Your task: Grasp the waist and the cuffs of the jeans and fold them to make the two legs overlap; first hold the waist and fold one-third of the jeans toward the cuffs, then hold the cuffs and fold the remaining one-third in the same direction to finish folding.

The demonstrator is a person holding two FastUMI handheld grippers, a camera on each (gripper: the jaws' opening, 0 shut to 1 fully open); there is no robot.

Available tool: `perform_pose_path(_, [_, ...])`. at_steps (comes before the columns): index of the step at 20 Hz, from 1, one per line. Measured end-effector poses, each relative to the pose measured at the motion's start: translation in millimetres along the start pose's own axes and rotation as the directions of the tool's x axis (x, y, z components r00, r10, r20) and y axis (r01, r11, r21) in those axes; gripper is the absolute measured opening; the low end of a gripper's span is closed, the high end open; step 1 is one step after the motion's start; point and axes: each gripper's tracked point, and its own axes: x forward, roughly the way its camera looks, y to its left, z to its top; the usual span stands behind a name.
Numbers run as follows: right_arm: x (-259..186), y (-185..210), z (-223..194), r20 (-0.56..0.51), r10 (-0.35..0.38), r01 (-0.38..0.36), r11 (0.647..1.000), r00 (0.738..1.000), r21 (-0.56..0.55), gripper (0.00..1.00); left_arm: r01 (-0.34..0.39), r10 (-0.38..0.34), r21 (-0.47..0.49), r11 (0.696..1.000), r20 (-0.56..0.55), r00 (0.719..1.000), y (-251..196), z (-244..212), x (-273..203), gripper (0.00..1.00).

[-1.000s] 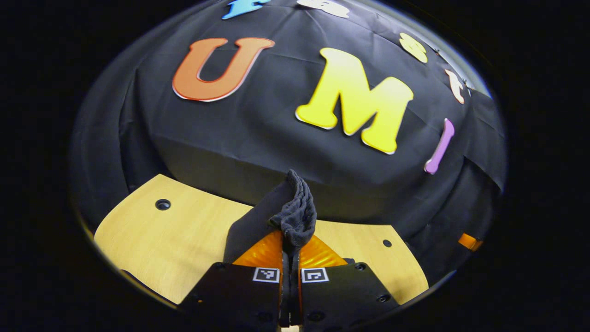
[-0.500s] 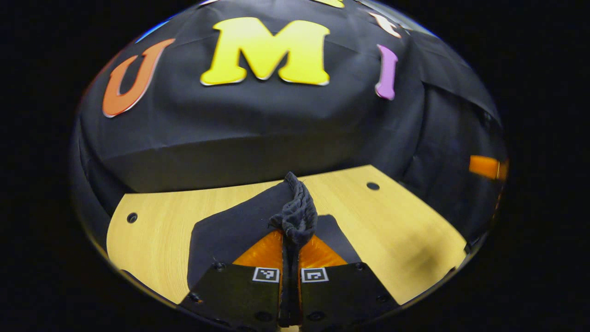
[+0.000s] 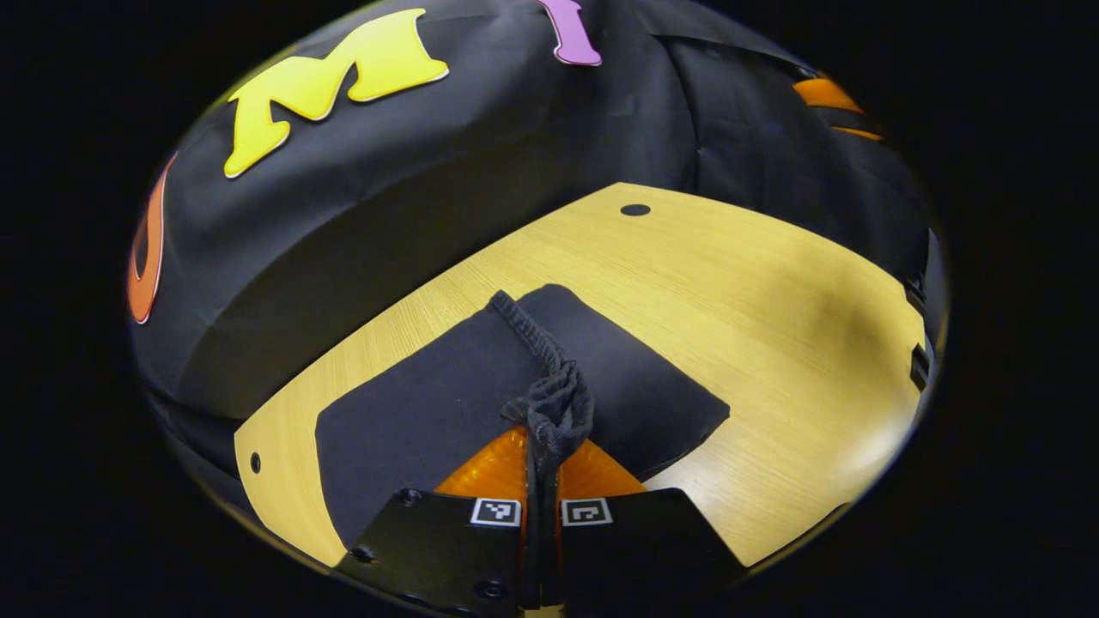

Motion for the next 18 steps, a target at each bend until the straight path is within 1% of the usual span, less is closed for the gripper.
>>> perform_pose_path(1, [0, 1, 0, -0.003, 0.002, -0.002, 1.000, 1.000, 0.000, 0.91, 0.004, -0.004, 0.014, 1.000, -0.009, 1.000, -3, -4, 3, 0.04])
perform_pose_path(2, [0, 2, -1, -0.007, 0.005, -0.005, 1.000, 1.000, -0.003, 0.94, 0.005, -0.005, 0.028, 1.000, -0.013, 1.000, -3, -5, 3, 0.05])
perform_pose_path(3, [-1, 2, -2, -0.010, 0.008, -0.008, 1.000, 1.000, -0.008, 0.91, 0.006, -0.005, 0.039, 0.999, -0.017, 1.000, -4, -6, 5, 0.05])
perform_pose_path(4, [0, 3, -3, -0.013, 0.010, -0.010, 1.000, 1.000, -0.013, 0.94, 0.033, -0.032, 0.045, 0.998, -0.026, 0.999, -11, -9, 7, 0.07])
perform_pose_path(5, [0, 4, -4, -0.019, 0.014, -0.014, 1.000, 1.000, -0.016, 0.94, 0.046, -0.044, 0.066, 0.997, -0.029, 0.999, -13, -9, 5, 0.10])
perform_pose_path(6, [1, 4, -5, -0.024, 0.015, -0.016, 1.000, 1.000, -0.018, 0.93, -0.006, 0.007, 0.109, 0.994, -0.014, 1.000, -4, -7, 8, 0.40])
perform_pose_path(7, [0, 4, -5, -0.026, 0.018, -0.018, 1.000, 1.000, -0.016, 0.94, -0.017, 0.018, 0.136, 0.991, -0.005, 1.000, -2, -10, 1, 0.70])
perform_pose_path(8, [-1, 5, -4, -0.026, 0.021, -0.021, 1.000, 0.999, -0.014, 0.94, -0.024, 0.024, 0.141, 0.990, 0.001, 1.000, -6, -5, 6, 1.00])
perform_pose_path(11, [-1, 6, -4, -0.028, 0.028, -0.029, 0.999, 0.999, -0.022, 0.94, -0.016, 0.012, 0.124, 0.992, 0.033, 0.999, -11, 6, -2, 0.98])
perform_pose_path(13, [0, 8, -4, -0.030, 0.036, -0.036, 0.999, 0.999, -0.025, 0.93, -0.037, 0.028, 0.096, 0.995, 0.084, 0.996, -10, 22, -11, 0.99])
perform_pose_path(15, [-2, 12, -1, -0.027, 0.047, -0.048, 0.998, 0.999, -0.027, 0.94, -0.047, 0.041, 0.042, 0.998, 0.134, 0.990, -9, 39, -23, 0.99])
perform_pose_path(17, [-3, 17, 2, -0.020, 0.063, -0.063, 0.997, 0.998, -0.033, 0.93, -0.056, 0.061, -0.032, 0.998, 0.179, 0.982, -2, 57, -39, 0.99])
perform_pose_path(18, [-2, 21, 3, -0.016, 0.075, -0.075, 0.997, 0.997, -0.034, 0.90, -0.058, 0.072, -0.074, 0.996, 0.197, 0.978, 3, 64, -47, 0.99])
